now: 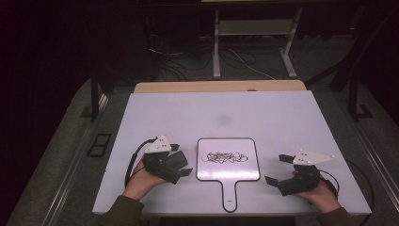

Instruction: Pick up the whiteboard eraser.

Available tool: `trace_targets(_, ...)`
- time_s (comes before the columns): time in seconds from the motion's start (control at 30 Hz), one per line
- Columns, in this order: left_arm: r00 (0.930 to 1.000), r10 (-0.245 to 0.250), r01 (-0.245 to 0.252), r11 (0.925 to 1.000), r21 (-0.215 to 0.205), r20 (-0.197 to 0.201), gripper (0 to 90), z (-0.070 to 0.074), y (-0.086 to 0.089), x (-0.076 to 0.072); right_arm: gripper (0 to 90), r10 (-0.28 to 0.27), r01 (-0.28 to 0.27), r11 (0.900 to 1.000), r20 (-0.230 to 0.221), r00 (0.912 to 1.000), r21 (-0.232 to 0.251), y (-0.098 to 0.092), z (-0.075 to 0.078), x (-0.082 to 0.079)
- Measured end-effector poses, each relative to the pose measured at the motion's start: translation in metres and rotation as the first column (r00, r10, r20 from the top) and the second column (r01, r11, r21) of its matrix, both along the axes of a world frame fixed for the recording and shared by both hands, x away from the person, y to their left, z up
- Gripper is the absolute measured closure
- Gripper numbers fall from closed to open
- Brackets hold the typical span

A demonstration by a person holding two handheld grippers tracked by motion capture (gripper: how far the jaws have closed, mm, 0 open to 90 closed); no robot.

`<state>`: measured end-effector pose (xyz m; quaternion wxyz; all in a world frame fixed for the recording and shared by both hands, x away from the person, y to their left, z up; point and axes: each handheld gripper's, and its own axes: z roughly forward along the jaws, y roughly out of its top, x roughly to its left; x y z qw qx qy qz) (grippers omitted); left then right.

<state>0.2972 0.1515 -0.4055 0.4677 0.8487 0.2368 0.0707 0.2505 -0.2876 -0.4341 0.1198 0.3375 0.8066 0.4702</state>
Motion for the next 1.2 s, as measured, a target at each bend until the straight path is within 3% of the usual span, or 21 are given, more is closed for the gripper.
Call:
trace_targets(0.17,0.9997,-0.024,0.024,0.9996,0.016,0.006,0.0,0.003,-0.005,0.01,0.0,-0.001,0.001,1.0,-0.001,1.0,0.008,-0.001,0.0,0.001)
trace_targets(0.33,0.9997,-0.014,0.014,0.9999,0.002,0.022,0.0,0.006,-0.006,0.016,0.0,0.003,-0.003,1.0,-0.001,1.0,0.013,-0.001,0.0,0.001)
trace_targets(0.47,0.9997,-0.013,0.013,0.9998,0.015,0.02,0.0,0.005,-0.004,0.019,0.0,0.008,-0.008,1.0,0.0,1.0,0.016,-0.001,0.001,0.001)
trace_targets(0.83,1.0,0.002,-0.003,0.9967,0.081,0.01,0.0,0.0,0.004,0.023,0.0,0.007,-0.008,1.0,0.001,1.0,0.02,-0.002,0.001,0.001)
trace_targets(1.2,0.9995,0.032,-0.033,0.9943,0.101,0.005,0.0,-0.001,0.018,0.022,0.0,0.003,-0.003,1.0,0.002,1.0,0.02,-0.003,0.001,0.001)
